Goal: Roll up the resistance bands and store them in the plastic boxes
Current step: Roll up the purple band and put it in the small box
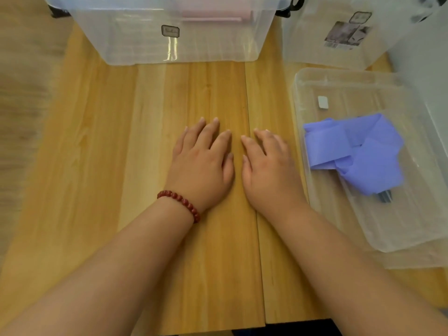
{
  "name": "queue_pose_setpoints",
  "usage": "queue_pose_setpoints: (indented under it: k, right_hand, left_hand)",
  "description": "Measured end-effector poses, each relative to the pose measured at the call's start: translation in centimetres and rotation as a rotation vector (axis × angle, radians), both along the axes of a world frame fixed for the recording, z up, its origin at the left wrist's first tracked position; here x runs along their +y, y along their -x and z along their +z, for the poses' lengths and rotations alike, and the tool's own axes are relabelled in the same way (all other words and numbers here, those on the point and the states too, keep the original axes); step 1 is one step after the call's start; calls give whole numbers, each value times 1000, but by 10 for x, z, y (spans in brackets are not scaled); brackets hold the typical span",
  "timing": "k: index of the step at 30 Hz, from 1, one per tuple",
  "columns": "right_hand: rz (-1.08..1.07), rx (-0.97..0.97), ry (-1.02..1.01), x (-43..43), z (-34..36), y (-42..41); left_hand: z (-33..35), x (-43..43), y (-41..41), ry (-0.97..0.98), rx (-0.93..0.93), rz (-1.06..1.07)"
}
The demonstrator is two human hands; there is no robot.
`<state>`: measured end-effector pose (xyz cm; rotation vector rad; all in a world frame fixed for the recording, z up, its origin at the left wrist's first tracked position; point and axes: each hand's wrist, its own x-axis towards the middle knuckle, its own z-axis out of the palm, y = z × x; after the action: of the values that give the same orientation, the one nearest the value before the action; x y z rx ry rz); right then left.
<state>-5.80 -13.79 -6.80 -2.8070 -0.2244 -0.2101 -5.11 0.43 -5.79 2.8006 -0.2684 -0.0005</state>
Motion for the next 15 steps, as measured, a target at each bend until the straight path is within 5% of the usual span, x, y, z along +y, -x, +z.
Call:
queue_pose_setpoints:
  k: [15]
  right_hand:
    - [56, 79, 151, 2, 10, 15]
  left_hand:
    - [-2, -1, 8, -106, -9, -41]
